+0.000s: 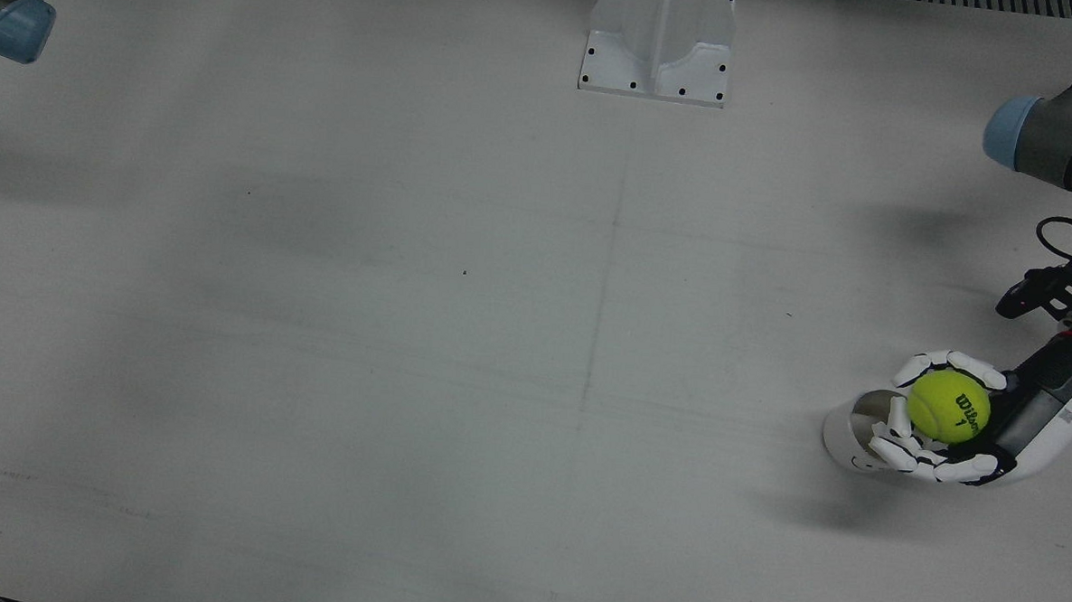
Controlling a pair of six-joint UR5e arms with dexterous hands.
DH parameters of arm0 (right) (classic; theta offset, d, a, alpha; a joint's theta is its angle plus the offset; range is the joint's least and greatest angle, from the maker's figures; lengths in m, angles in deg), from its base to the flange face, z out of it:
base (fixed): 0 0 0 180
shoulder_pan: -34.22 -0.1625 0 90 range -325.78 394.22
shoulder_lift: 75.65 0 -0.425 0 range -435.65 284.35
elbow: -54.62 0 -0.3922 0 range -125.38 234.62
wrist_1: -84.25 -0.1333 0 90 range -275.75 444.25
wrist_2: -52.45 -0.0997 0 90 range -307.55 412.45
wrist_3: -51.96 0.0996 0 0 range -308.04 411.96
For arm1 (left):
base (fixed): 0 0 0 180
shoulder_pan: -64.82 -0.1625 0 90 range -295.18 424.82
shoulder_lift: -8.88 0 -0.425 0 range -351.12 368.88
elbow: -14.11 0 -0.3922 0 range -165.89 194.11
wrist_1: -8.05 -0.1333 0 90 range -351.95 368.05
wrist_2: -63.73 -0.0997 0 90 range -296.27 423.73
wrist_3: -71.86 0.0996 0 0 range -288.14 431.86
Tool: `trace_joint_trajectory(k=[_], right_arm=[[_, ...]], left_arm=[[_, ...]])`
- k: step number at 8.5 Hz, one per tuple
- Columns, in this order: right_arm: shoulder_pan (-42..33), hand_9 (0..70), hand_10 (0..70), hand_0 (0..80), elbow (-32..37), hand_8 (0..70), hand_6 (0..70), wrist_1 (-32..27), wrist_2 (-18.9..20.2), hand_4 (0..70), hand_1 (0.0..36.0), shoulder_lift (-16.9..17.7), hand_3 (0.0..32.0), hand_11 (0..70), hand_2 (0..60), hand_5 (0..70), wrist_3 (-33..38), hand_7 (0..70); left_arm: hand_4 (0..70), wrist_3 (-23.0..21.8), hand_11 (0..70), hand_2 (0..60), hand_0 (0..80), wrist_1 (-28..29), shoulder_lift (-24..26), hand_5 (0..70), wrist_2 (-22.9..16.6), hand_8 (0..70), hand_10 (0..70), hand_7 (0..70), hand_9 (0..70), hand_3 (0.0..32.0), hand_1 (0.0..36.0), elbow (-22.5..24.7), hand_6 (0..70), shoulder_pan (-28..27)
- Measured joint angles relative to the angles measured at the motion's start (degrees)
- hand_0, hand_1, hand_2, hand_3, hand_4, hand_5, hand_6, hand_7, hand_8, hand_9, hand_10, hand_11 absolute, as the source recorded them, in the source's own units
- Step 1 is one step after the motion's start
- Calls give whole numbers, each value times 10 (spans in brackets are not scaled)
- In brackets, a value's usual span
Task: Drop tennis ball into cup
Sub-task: 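Move the left hand holding the yellow tennis ball over the white mug, then open the left hand fingers to release the ball into the mug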
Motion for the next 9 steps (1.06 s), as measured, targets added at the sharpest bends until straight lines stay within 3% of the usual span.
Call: trace_joint_trajectory(k=[1, 2, 3, 4, 7, 8, 9], right_arm=[[0, 0, 0, 0, 0, 0, 0, 0, 0, 0, 0, 0, 0, 0, 0, 0, 0, 0], [0, 0, 0, 0, 0, 0, 0, 0, 0, 0, 0, 0, 0, 0, 0, 0, 0, 0], [0, 0, 0, 0, 0, 0, 0, 0, 0, 0, 0, 0, 0, 0, 0, 0, 0, 0], [0, 0, 0, 0, 0, 0, 0, 0, 0, 0, 0, 0, 0, 0, 0, 0, 0, 0], [0, 0, 0, 0, 0, 0, 0, 0, 0, 0, 0, 0, 0, 0, 0, 0, 0, 0], [0, 0, 0, 0, 0, 0, 0, 0, 0, 0, 0, 0, 0, 0, 0, 0, -1, 0], [0, 0, 0, 0, 0, 0, 0, 0, 0, 0, 0, 0, 0, 0, 0, 0, -1, 0]], left_arm=[[342, 0, 461, 400, 800, 5, 3, 267, 1, 421, 304, 700, 526, 0, 334, -9, 700, -3], [298, 0, 404, 432, 666, 9, 5, 211, 1, 290, 261, 540, 319, 0, 326, -14, 643, -4], [250, 1, 329, 408, 616, 11, 6, 182, 1, 212, 209, 319, 208, 0, 310, -19, 501, -5], [206, 1, 291, 426, 575, 20, 6, 172, 1, 192, 184, 233, 169, 0, 287, -28, 477, -5], [162, 2, 272, 436, 537, 37, 7, 166, 1, 183, 172, 191, 148, 0, 257, -47, 485, -6], [158, 2, 269, 434, 533, 40, 7, 150, 1, 164, 170, 201, 148, 0, 263, -48, 399, -6], [148, 2, 262, 442, 526, 41, 7, 149, 1, 159, 166, 188, 139, 0, 259, -48, 395, -5]])
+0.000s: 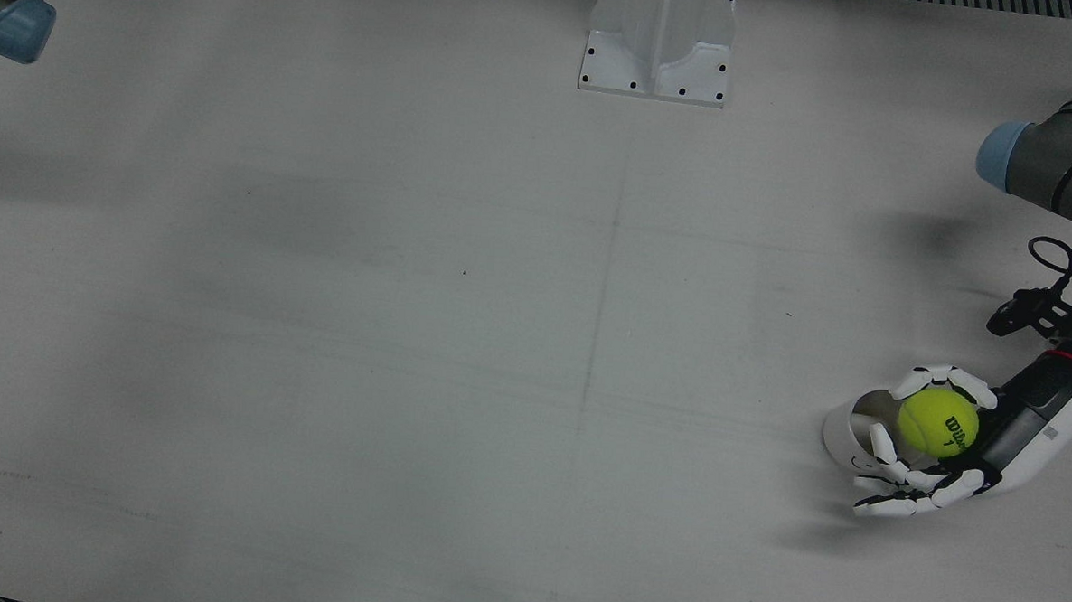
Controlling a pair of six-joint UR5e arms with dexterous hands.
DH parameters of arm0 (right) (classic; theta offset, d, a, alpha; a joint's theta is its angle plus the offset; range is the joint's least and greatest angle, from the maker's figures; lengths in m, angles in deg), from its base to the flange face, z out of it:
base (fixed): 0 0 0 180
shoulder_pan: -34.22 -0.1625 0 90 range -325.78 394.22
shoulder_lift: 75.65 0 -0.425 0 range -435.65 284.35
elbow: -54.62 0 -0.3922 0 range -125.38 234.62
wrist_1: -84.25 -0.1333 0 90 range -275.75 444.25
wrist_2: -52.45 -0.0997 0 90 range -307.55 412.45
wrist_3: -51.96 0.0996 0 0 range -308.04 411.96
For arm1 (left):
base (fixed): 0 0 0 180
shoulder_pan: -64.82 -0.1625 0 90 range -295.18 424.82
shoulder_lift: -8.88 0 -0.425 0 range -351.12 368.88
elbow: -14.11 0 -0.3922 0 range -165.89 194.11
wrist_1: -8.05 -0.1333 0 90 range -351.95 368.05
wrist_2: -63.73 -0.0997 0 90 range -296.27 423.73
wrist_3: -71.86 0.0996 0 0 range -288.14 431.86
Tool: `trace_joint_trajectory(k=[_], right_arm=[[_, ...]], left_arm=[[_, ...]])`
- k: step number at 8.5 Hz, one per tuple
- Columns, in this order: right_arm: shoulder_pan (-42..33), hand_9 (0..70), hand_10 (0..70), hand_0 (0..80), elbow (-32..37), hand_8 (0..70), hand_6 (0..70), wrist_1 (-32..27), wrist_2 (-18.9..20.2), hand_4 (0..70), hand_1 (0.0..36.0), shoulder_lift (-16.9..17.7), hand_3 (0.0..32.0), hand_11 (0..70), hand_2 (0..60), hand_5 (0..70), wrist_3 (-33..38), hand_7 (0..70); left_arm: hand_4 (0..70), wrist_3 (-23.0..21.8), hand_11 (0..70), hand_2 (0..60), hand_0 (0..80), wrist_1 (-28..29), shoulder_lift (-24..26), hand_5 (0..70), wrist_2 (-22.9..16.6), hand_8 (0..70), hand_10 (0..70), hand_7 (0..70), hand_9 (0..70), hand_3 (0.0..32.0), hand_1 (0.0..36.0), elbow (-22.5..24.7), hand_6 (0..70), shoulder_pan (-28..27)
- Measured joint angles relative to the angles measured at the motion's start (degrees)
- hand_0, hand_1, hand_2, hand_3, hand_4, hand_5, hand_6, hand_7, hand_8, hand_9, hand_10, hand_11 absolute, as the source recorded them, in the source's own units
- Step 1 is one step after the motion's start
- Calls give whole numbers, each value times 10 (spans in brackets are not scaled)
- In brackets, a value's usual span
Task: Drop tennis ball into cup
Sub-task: 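Open the left hand fingers to release the ball into the mug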
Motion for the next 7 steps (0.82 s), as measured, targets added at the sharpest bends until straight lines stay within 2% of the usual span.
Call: trace_joint_trajectory(k=[1, 3, 4, 5, 6, 7], right_arm=[[0, 0, 0, 0, 0, 0, 0, 0, 0, 0, 0, 0, 0, 0, 0, 0, 0, 0], [0, 0, 0, 0, 0, 0, 0, 0, 0, 0, 0, 0, 0, 0, 0, 0, 0, 0], [0, 0, 0, 0, 0, 0, 0, 0, 0, 0, 0, 0, 0, 0, 0, 0, 0, 0], [0, 0, 0, 0, 0, 0, 0, 0, 0, 0, 0, 0, 0, 0, 0, 0, 0, 0], [0, 0, 0, 0, 0, 0, 0, 0, 0, 0, 0, 0, 0, 0, 0, 0, 0, 0], [0, 0, 0, 0, 0, 0, 0, 0, 0, 0, 0, 0, 0, 0, 0, 0, 0, 0]], left_arm=[[130, 1, 247, 430, 512, 1, 0, 136, 0, 142, 156, 177, 127, 0, 247, 0, 346, 0], [101, 2, 231, 402, 482, 1, -2, 118, 0, 130, 148, 167, 124, 0, 211, -1, 296, 0], [96, 2, 232, 400, 478, 3, -4, 135, 0, 150, 148, 147, 119, 0, 196, -1, 403, 0], [96, 2, 229, 394, 475, 5, -4, 114, 0, 128, 147, 166, 123, 0, 197, -1, 295, 0], [93, 2, 226, 424, 469, 7, -5, 131, 0, 148, 145, 148, 118, 0, 188, -1, 399, 0], [93, 2, 219, 419, 469, 9, -5, 126, -1, 141, 140, 153, 116, 0, 188, -1, 377, 0]])
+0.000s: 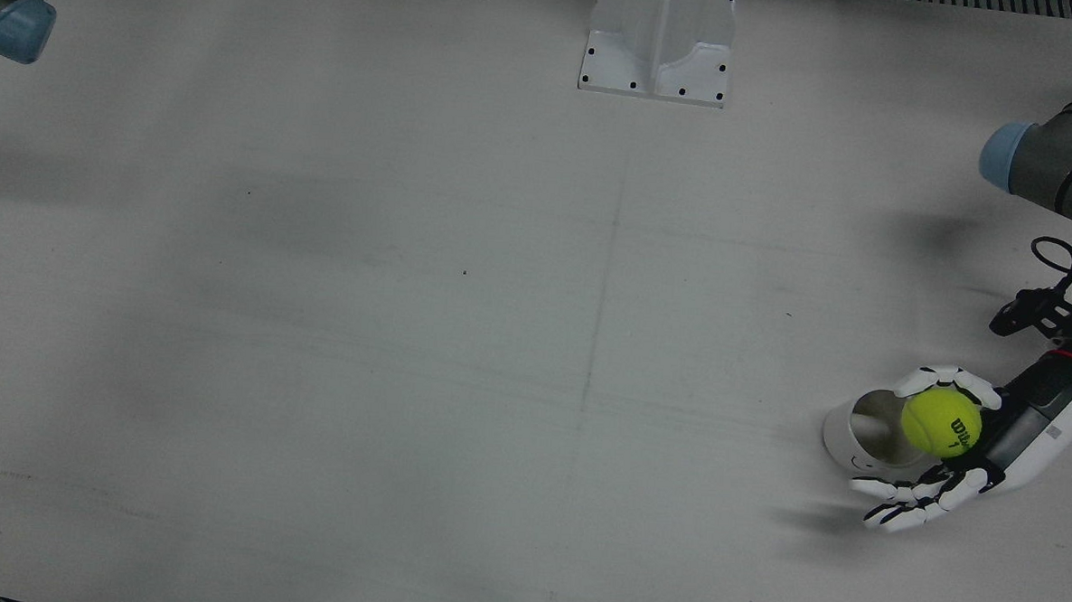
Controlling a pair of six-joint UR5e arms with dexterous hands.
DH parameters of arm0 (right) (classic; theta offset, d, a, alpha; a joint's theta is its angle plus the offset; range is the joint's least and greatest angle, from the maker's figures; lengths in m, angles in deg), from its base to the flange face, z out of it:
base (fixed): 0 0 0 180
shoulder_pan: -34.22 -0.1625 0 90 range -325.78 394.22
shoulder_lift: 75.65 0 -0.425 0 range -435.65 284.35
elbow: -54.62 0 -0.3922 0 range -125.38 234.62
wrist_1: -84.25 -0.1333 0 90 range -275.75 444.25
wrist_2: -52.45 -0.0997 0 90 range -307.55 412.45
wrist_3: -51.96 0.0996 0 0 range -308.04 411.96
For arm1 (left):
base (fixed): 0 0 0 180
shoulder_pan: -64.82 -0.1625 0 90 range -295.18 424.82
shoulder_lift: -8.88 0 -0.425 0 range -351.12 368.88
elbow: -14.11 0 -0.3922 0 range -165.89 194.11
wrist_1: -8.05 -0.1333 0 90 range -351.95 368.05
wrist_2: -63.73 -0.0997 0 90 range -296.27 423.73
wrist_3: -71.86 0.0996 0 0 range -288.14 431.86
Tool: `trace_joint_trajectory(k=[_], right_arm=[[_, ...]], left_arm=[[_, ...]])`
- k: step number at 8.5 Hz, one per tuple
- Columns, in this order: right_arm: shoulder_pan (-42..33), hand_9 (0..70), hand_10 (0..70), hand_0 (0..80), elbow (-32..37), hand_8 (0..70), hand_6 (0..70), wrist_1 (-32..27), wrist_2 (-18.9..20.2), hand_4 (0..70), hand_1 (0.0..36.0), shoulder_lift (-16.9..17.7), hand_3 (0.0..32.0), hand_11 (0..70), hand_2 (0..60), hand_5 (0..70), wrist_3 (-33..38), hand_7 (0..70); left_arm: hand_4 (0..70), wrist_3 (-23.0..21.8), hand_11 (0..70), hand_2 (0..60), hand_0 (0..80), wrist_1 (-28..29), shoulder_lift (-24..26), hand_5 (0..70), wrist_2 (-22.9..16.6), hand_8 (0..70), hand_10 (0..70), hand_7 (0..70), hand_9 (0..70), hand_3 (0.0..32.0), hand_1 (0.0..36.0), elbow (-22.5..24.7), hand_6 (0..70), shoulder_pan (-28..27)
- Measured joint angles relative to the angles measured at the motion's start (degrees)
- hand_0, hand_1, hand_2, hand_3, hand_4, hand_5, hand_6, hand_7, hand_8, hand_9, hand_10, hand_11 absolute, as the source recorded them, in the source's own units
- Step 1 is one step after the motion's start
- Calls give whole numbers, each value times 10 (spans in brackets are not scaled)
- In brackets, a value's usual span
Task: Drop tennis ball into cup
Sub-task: 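Open the left hand fingers to release the ball into the mug, then lift the open left hand up and away from the mug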
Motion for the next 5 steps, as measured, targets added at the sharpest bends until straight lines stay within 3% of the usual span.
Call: trace_joint_trajectory(k=[2, 4, 5], right_arm=[[0, 0, 0, 0, 0, 0, 0, 0, 0, 0, 0, 0, 0, 0, 0, 0, 0, 0], [0, 0, 0, 0, 0, 0, 0, 0, 0, 0, 0, 0, 0, 0, 0, 0, 0, 0], [0, 0, 0, 0, 0, 0, 0, 0, 0, 0, 0, 0, 0, 0, 0, 0, 0, 0]], left_arm=[[100, -1, 214, 365, 475, 2, -1, 130, -2, 145, 137, 158, 116, 0, 182, 0, 400, 0], [111, -3, 220, 330, 476, 4, -2, 117, -5, 131, 141, 174, 117, 0, 178, 0, 338, 0], [118, -4, 221, 317, 475, 4, -2, 120, -6, 137, 143, 174, 118, 0, 172, 0, 362, 0]])
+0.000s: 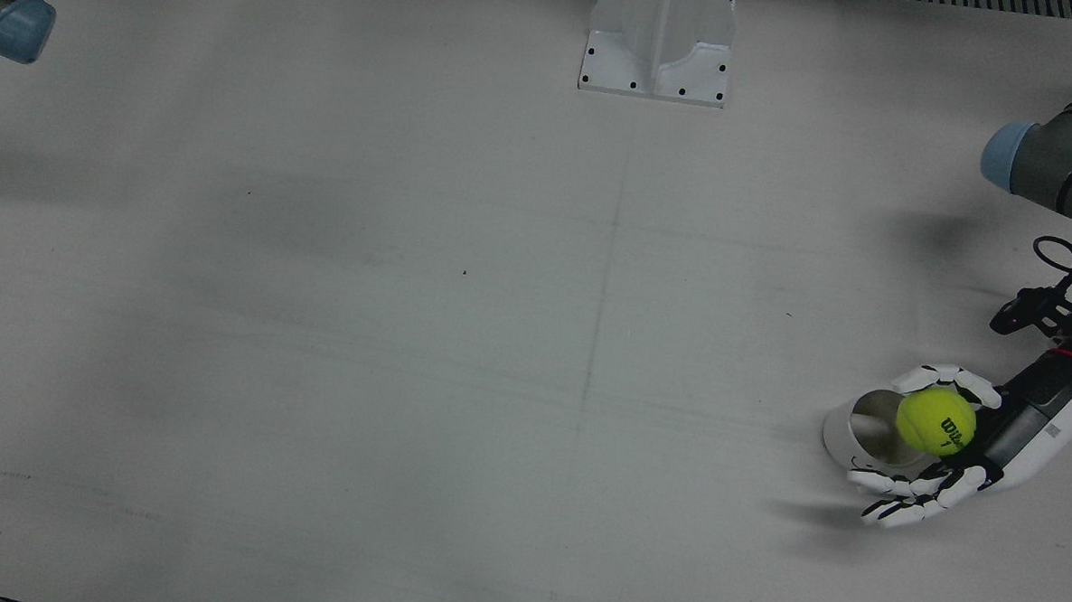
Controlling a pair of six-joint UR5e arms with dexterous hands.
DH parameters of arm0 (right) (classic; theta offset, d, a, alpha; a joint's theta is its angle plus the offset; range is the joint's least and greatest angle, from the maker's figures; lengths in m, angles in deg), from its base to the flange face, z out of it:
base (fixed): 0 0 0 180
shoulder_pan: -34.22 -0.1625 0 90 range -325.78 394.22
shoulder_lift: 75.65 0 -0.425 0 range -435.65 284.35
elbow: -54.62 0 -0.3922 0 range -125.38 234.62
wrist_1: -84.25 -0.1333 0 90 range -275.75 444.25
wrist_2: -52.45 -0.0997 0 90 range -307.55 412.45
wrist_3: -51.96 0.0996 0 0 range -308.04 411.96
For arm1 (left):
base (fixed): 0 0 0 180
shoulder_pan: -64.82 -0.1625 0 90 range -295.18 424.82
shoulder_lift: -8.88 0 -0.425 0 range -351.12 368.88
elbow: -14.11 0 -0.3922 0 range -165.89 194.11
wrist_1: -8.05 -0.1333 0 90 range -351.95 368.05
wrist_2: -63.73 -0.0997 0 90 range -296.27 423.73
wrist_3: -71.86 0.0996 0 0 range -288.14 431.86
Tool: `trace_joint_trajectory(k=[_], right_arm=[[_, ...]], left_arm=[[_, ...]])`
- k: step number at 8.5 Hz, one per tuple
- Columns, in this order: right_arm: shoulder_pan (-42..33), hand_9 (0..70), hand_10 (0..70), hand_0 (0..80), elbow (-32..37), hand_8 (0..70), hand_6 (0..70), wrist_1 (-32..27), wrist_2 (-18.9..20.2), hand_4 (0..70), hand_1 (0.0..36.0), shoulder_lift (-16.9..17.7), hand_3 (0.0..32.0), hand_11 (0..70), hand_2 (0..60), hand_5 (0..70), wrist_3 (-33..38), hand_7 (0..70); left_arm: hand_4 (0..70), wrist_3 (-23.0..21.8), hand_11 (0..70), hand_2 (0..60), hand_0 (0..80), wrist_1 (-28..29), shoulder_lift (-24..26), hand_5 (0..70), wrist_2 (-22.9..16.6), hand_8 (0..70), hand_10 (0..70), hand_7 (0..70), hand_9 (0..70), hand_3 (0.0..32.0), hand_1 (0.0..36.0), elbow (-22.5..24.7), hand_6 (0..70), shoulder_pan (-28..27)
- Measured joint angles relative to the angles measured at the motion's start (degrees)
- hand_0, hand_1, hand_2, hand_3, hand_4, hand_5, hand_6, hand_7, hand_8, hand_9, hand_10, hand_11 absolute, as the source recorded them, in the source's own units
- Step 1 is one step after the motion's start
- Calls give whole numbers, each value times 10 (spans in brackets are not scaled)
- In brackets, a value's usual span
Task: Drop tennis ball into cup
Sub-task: 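Lift the open left hand up and away from the mug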
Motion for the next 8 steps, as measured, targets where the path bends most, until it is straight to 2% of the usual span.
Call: trace_joint_trajectory(k=[1, 2, 4, 5, 6, 7, 8], right_arm=[[0, 0, 0, 0, 0, 0, 0, 0, 0, 0, 0, 0, 0, 0, 0, 0, 0, 0], [0, 0, 0, 0, 0, 0, 0, 0, 0, 0, 0, 0, 0, 0, 0, 0, 0, 0], [0, 0, 0, 0, 0, 0, 0, 0, 0, 0, 0, 0, 0, 0, 0, 0, 0, 0], [0, 0, 0, 0, 0, 0, 0, 0, 0, 0, 0, -1, 0, 0, 0, 0, 0, 0], [0, 0, 0, 0, 0, 0, 0, 0, 0, 0, 0, -1, 0, 0, 0, 0, 0, 0], [1, 0, 0, 0, 0, 0, 0, 0, 0, 0, 0, -1, 0, 0, 0, 0, 0, 0], [0, 0, 0, 0, 0, 0, 0, 0, 0, 0, 0, -1, 0, 0, 0, 0, 0, 0]], left_arm=[[127, -1, 223, 288, 479, 0, 0, 120, -1, 138, 144, 177, 121, 0, 167, 0, 361, 0], [131, -1, 233, 217, 521, -1, 1, 133, -1, 146, 148, 185, 129, 0, 199, 1, 370, 0], [134, -3, 240, 208, 543, -4, 2, 136, -6, 144, 151, 193, 133, 0, 220, 2, 349, 1], [140, -9, 244, 226, 558, -10, 3, 144, -18, 156, 153, 193, 136, 0, 234, 5, 394, 5], [146, -14, 259, 272, 564, -15, 7, 148, -28, 158, 163, 209, 146, 0, 250, 7, 378, 25], [154, -16, 289, 389, 529, -19, 15, 153, -39, 165, 185, 211, 145, 0, 245, 12, 423, 62], [159, -14, 309, 430, 521, -24, 26, 131, -49, 146, 199, 251, 160, 0, 257, 22, 303, 106]])
